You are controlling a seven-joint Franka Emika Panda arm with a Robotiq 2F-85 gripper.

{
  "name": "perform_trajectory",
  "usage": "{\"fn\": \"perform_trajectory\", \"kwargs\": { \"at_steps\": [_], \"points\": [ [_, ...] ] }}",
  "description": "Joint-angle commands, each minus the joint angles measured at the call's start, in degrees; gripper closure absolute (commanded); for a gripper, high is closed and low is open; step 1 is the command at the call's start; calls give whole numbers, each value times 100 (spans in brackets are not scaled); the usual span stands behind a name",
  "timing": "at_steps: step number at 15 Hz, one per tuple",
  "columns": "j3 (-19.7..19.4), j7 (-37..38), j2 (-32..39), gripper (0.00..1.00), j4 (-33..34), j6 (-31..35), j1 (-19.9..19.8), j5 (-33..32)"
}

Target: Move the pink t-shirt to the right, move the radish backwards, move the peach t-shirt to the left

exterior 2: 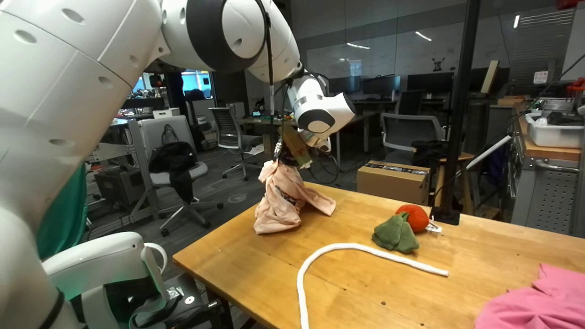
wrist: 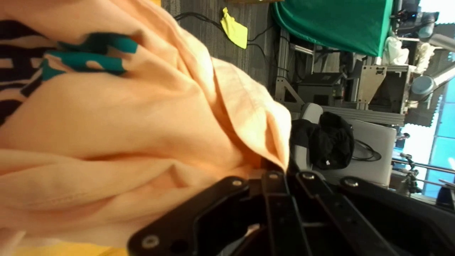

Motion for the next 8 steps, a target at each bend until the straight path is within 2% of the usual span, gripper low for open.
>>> {"fn": "perform_trajectory", "kwargs": {
  "at_steps": [1,6,8],
  "points": [
    [-99,382,182,64,394,29,132,-520],
    [-184,809,50,27,338,238,155,-1552],
    [-319,1127,-79,12,256,239,208,-2308]
  ]
}}
